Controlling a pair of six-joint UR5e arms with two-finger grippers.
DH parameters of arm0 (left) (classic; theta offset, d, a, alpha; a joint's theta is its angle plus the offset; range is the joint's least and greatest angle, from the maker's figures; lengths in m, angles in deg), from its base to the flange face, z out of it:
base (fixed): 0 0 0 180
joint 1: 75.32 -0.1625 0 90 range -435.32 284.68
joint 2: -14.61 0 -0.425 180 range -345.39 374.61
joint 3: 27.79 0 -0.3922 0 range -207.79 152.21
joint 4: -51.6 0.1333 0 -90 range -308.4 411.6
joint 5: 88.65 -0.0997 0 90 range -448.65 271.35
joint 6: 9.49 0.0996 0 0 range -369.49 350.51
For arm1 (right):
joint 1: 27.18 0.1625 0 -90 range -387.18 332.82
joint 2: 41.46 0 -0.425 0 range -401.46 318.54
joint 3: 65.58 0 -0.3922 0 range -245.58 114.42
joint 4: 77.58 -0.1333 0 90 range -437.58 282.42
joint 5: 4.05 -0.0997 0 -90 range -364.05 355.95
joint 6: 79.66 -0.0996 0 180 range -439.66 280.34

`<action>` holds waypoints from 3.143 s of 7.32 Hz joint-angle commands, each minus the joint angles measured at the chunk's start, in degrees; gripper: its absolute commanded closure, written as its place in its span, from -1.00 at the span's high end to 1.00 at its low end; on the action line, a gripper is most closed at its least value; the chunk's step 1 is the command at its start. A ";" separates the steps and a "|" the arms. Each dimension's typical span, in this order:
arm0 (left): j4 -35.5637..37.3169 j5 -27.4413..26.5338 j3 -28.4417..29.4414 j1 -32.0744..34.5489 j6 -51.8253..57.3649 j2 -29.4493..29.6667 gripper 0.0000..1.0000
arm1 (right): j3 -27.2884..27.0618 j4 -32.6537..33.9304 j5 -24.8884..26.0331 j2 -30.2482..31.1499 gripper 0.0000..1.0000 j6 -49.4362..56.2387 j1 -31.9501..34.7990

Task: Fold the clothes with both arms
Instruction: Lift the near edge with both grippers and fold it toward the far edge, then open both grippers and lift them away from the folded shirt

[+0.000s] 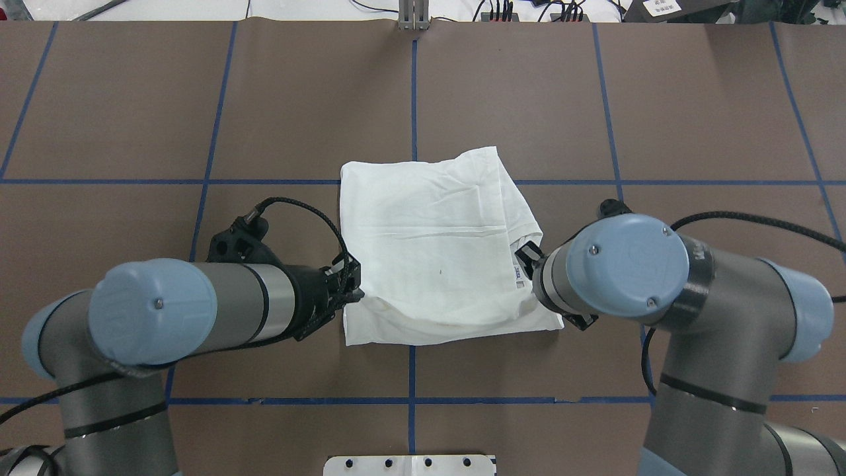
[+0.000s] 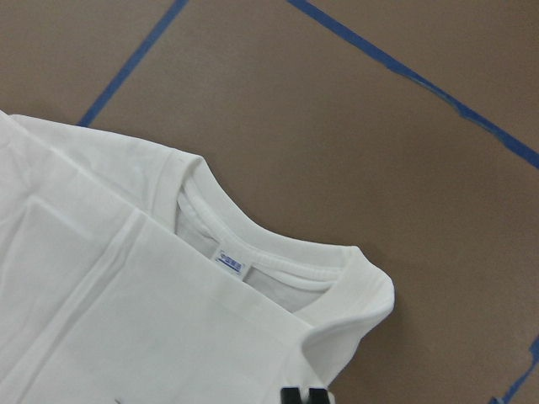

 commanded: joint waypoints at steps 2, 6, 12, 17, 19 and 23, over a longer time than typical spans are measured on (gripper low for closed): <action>-2.13 1.31 9.21 7.08 8.53 3.67 -1.00 | 14.17 -10.97 -4.24 -3.33 -1.00 8.90 8.05; -14.09 1.31 23.62 10.95 13.36 6.39 -1.00 | 33.88 -21.82 -6.09 -12.20 -1.00 11.82 11.84; -17.52 4.89 31.74 16.84 19.36 10.54 -1.00 | 42.97 -22.72 -13.80 -20.03 -1.00 18.49 18.08; -26.22 5.00 43.66 18.77 21.12 13.24 -0.11 | 55.62 -31.07 -14.17 -23.19 1.00 21.12 19.05; -26.31 5.09 44.75 21.85 21.47 14.05 0.99 | 55.63 -31.07 -14.61 -22.59 1.00 25.79 21.25; -25.61 15.16 39.69 25.72 33.81 9.43 1.00 | 48.81 -30.81 -20.40 -15.42 1.00 34.97 26.07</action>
